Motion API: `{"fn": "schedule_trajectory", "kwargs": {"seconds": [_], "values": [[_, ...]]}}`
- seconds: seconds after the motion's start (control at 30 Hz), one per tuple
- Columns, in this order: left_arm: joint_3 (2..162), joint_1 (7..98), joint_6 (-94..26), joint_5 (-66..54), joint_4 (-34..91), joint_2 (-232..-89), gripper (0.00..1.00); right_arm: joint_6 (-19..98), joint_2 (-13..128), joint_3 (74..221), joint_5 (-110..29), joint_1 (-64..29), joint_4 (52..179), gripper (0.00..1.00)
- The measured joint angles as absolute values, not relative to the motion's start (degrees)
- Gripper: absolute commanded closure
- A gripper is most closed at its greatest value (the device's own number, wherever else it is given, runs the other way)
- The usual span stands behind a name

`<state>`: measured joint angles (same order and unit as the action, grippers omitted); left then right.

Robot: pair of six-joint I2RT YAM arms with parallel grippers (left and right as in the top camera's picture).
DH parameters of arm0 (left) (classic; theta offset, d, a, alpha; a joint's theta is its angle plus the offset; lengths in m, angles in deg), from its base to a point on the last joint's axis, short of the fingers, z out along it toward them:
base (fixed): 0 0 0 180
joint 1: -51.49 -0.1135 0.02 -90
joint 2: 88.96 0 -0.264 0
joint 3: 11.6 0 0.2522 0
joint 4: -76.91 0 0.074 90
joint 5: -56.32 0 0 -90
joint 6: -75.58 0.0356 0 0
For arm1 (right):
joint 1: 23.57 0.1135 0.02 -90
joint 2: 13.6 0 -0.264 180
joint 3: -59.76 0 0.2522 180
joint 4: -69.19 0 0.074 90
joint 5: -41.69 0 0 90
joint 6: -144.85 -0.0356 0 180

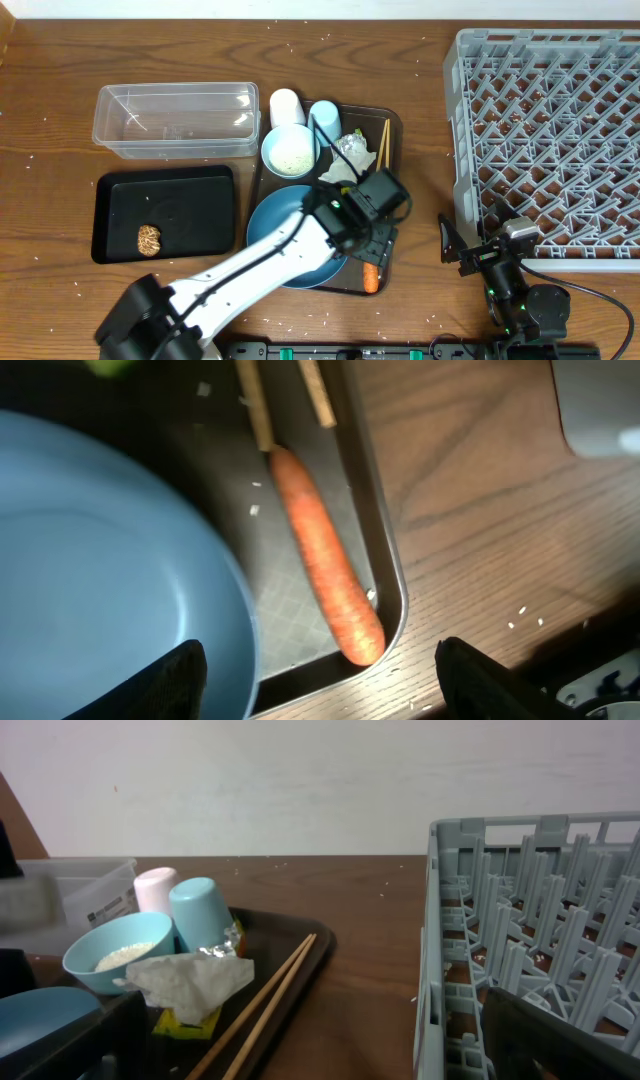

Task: Sort waste into correct bins and load items into the dishwasher rack
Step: 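Reach the left gripper down to the carrot and close on it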

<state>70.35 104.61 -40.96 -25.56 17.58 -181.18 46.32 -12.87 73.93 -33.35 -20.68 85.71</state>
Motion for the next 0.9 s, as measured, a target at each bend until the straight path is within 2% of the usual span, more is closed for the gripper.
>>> {"fn": "schedule_trajectory", "kwargs": {"seconds": [0.33,0.63,0.9], "values": [[70.3,107.9,-41.2,-25.2,19.8,-190.1,0.26,46.3,-12.9,73.9,-33.3,-20.7,85.7,0.01],[70.3,109.0,-42.7,-25.8,21.2,-194.1,0.31,46.3,-12.9,73.9,-33.3,-20.7,85.7,0.01],[72.3,108.4,-47.1,-38.3,10.3,-194.2,0.31,46.3,-12.9,73.9,-33.3,-20.7,85.7,0.01]]}}
